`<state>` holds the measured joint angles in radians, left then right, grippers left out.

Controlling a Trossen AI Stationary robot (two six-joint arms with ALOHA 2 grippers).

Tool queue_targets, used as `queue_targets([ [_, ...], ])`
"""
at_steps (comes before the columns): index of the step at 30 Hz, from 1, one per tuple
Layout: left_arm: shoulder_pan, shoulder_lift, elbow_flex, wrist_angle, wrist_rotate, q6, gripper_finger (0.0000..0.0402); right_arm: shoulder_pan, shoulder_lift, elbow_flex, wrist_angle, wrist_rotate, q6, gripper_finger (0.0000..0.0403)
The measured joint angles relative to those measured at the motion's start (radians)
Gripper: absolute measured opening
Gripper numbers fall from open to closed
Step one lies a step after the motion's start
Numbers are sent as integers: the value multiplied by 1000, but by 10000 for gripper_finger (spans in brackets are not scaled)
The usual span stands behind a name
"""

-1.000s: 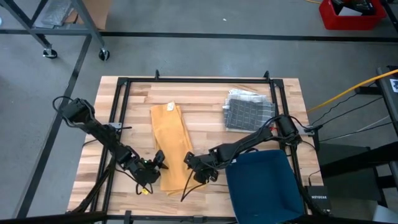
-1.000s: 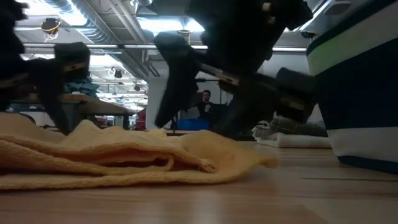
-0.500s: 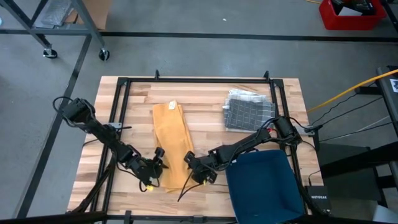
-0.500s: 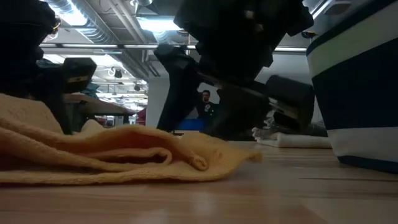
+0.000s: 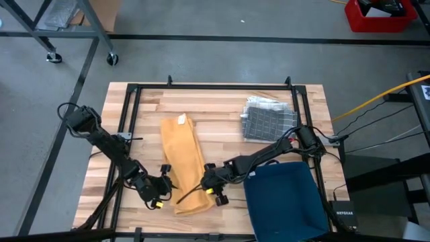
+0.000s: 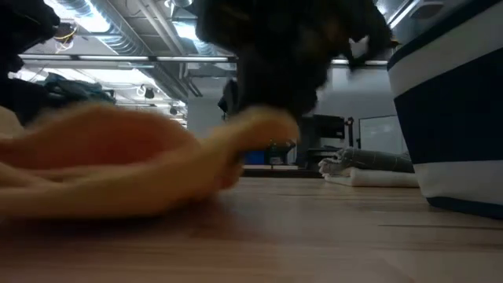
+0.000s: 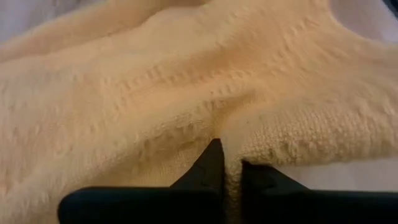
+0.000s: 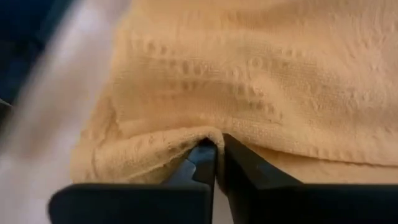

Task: Fold towel
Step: Fold yellow towel

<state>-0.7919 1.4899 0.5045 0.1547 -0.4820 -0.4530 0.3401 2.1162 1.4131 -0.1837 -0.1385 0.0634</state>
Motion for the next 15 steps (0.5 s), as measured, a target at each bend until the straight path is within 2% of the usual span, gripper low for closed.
queue_targets([
  [4, -14, 0, 0, 0, 0, -66, 3, -1, 0, 62, -7, -120, 119, 17],
  [7, -23, -15, 0, -1, 10, -143, 3, 0, 0, 119, -5, -166, 138, 8],
  [11, -36, -81, 0, -4, 10, -262, 2, 0, 0, 201, -123, -117, 111, 17],
  [15, -47, -175, 0, -53, 10, -286, 2, -9, 0, 261, -251, -38, 66, 7],
])
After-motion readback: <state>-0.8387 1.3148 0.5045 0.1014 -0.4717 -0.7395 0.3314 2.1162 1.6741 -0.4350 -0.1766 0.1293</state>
